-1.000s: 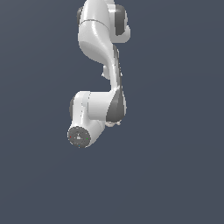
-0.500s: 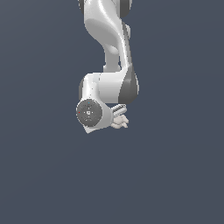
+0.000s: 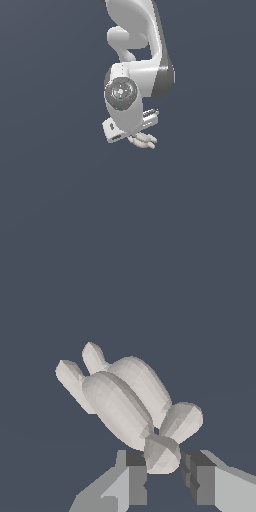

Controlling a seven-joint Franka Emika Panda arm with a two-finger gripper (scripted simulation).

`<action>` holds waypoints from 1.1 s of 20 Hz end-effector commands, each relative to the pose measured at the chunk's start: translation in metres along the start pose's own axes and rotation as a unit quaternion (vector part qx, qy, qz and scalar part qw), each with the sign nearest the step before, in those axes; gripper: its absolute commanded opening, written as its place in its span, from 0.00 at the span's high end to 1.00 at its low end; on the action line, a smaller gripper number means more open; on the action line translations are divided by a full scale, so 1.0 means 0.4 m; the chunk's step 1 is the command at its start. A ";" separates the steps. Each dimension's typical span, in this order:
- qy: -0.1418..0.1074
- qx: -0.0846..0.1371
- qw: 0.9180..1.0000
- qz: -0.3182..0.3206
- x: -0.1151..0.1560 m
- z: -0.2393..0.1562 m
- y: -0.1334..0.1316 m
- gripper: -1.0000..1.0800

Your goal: Pick up the object and move it to a goal position.

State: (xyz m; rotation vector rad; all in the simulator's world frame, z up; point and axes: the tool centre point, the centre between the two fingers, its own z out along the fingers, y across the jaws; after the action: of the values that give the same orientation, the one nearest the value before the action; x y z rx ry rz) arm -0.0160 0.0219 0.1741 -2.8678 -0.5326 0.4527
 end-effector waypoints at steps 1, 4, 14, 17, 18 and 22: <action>0.026 -0.014 1.000 0.008 0.009 -0.021 -0.028 1.00; 0.057 -0.031 0.998 0.017 0.020 -0.044 -0.061 1.00; 0.151 -0.083 0.984 0.046 0.049 -0.113 -0.168 1.00; 0.170 -0.095 0.979 0.052 0.055 -0.127 -0.191 1.00; 0.176 -0.098 0.978 0.054 0.057 -0.131 -0.198 1.00; 0.193 -0.108 0.973 0.059 0.062 -0.142 -0.218 1.00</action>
State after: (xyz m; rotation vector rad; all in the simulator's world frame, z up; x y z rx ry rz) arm -0.0034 0.1015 0.2392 -3.0844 -0.3694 -0.1370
